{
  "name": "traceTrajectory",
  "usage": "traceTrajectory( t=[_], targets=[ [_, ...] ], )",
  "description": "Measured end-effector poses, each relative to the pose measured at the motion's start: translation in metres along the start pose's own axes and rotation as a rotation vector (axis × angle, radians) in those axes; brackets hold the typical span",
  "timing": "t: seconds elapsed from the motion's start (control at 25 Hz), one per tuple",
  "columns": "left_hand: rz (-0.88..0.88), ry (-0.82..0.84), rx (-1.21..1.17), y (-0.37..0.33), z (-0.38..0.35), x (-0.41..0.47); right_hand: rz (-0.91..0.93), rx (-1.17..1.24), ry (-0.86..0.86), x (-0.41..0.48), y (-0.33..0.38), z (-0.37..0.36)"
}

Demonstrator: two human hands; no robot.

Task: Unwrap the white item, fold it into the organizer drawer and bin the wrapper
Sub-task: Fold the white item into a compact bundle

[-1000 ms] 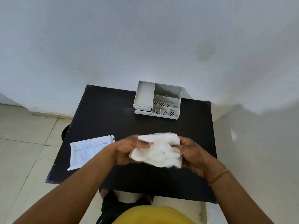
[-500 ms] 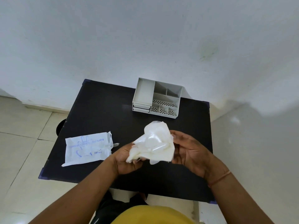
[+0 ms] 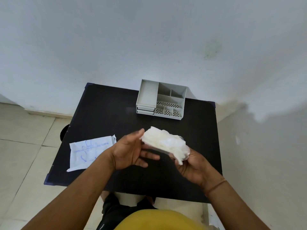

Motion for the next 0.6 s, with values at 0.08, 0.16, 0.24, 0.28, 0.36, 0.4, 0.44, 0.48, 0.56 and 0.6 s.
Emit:
traceTrajectory(
  t=[0.08,0.16,0.24,0.28,0.36,0.4,0.44,0.48,0.56,0.6],
  targets=[
    [0.043,-0.015,0.092,-0.003,0.000,-0.006,-0.063,0.032,-0.032,0.000,-0.012,0.007],
    [0.091,-0.060,0.129,-0.001,0.006,-0.010,-0.143,0.061,-0.071,0.005,-0.021,0.018],
    [0.174,-0.145,0.171,0.010,0.012,-0.013,-0.226,0.057,-0.113,0.009,-0.036,0.029],
    [0.225,-0.189,0.205,0.019,0.015,-0.015,-0.253,0.057,-0.131,0.012,-0.043,0.035],
    [0.275,-0.233,0.245,0.032,0.019,-0.018,-0.277,0.062,-0.131,0.016,-0.055,0.041],
    [0.268,-0.238,0.235,0.035,0.021,-0.019,-0.278,0.062,-0.123,0.016,-0.059,0.041],
    [0.246,-0.234,0.210,0.036,0.022,-0.020,-0.268,0.036,-0.115,0.016,-0.060,0.040],
    [0.222,-0.226,0.185,0.035,0.023,-0.022,-0.257,-0.003,-0.100,0.015,-0.060,0.039],
    [0.187,-0.214,0.177,0.034,0.024,-0.023,-0.237,-0.088,-0.066,0.012,-0.060,0.031],
    [0.165,-0.227,0.207,0.033,0.021,-0.021,-0.222,-0.127,-0.050,0.009,-0.060,0.025]
  ],
)
Point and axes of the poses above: each hand's wrist, its own x-axis towards the middle knuckle, its own z-axis out of the back of the hand, y = z × x, the point moved 7 cm from there along x, towards the middle knuckle, and after that the axes turned 6 degrees about -z, right-handed, at the moved point
